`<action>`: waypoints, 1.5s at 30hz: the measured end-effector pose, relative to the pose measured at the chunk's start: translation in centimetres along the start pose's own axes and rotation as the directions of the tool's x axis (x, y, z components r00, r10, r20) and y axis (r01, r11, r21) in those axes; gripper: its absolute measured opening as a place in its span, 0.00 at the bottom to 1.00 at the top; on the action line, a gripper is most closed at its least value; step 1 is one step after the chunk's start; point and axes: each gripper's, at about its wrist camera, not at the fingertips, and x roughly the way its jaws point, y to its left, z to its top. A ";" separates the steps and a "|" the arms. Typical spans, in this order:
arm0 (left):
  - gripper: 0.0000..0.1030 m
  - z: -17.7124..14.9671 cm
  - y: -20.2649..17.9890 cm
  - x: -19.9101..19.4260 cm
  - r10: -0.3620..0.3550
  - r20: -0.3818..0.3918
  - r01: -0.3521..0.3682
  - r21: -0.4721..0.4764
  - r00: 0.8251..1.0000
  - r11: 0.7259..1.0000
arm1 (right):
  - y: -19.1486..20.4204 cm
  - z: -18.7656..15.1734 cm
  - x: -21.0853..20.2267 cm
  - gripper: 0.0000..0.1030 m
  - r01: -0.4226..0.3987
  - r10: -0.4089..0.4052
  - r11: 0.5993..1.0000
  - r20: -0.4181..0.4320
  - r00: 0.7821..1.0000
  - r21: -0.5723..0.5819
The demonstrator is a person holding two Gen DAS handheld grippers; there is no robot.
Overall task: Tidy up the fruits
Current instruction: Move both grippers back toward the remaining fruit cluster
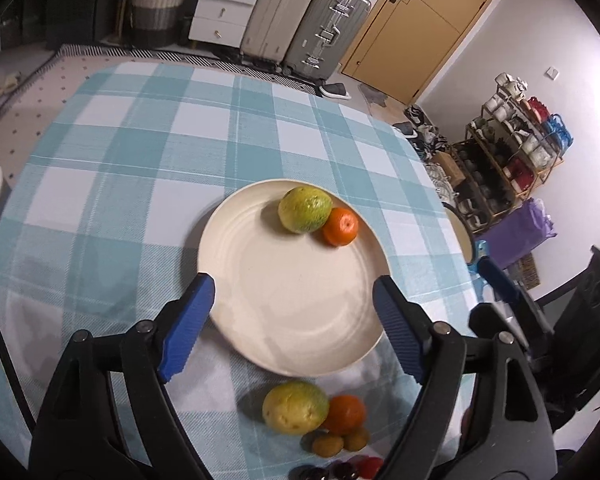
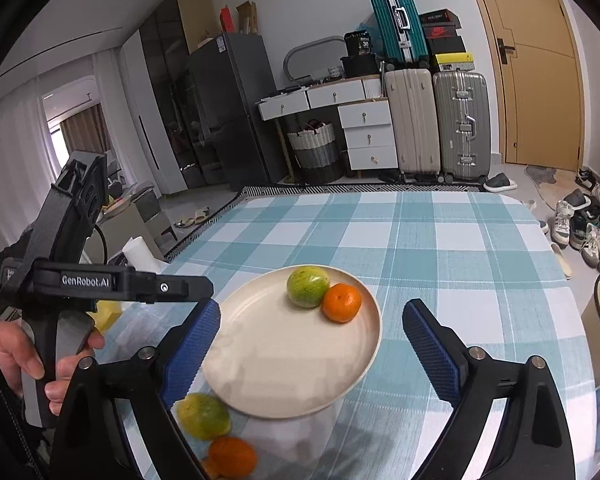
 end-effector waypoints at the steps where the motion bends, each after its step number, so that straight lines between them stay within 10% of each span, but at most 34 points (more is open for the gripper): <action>1: 0.79 -0.3 -0.1 -0.3 0.010 0.007 -0.010 0.003 1.000 1.000 | 0.2 -0.1 -0.2 0.94 -0.001 0.001 1.000 0.003 1.000 -0.002; 26: 0.99 -7.5 0.1 -4.3 0.260 0.179 -0.266 0.010 0.949 0.964 | 3.4 -4.6 -3.9 1.00 -0.052 0.052 0.998 0.011 0.999 -0.019; 45: 0.99 -11.5 3.6 -2.4 0.253 0.123 -0.248 -0.057 0.960 0.967 | 3.9 -8.7 -0.4 1.00 -0.088 0.090 0.996 -0.155 0.984 0.019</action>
